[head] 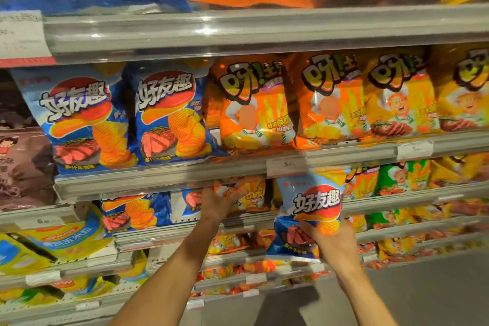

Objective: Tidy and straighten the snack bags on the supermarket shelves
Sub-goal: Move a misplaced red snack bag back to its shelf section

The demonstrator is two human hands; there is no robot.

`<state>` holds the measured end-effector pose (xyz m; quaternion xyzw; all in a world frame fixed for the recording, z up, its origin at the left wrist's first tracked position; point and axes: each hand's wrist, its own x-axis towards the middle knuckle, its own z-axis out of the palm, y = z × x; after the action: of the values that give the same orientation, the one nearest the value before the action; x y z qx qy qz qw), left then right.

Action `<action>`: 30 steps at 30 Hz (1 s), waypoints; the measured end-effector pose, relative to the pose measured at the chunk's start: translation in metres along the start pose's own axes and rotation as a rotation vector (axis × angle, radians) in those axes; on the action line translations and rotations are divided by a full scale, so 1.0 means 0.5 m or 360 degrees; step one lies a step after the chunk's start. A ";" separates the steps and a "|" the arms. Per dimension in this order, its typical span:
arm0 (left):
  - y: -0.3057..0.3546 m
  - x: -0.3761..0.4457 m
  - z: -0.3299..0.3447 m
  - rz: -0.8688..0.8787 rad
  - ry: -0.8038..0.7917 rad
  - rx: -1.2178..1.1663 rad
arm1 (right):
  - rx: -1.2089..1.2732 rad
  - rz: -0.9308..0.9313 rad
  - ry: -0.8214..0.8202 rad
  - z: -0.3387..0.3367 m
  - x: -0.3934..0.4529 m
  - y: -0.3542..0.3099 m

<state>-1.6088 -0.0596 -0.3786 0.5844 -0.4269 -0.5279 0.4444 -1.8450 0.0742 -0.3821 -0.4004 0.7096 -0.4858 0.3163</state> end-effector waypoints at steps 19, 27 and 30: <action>-0.087 -0.059 -0.105 0.0680 0.0110 0.1321 | 0.0187 0.0108 -0.0434 0.102 -0.070 -0.023; -0.129 -0.110 -0.306 0.0718 0.0363 0.1920 | 0.0117 0.0018 -0.0716 0.321 -0.083 -0.091; -0.126 -0.101 -0.342 0.0603 0.0164 0.2121 | 0.0103 0.0120 -0.0687 0.404 -0.061 -0.129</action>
<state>-1.4405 0.0160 -0.4195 0.6723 -0.7331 -0.0383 0.0951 -1.6445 -0.0007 -0.3856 -0.4579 0.6239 -0.3993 0.4917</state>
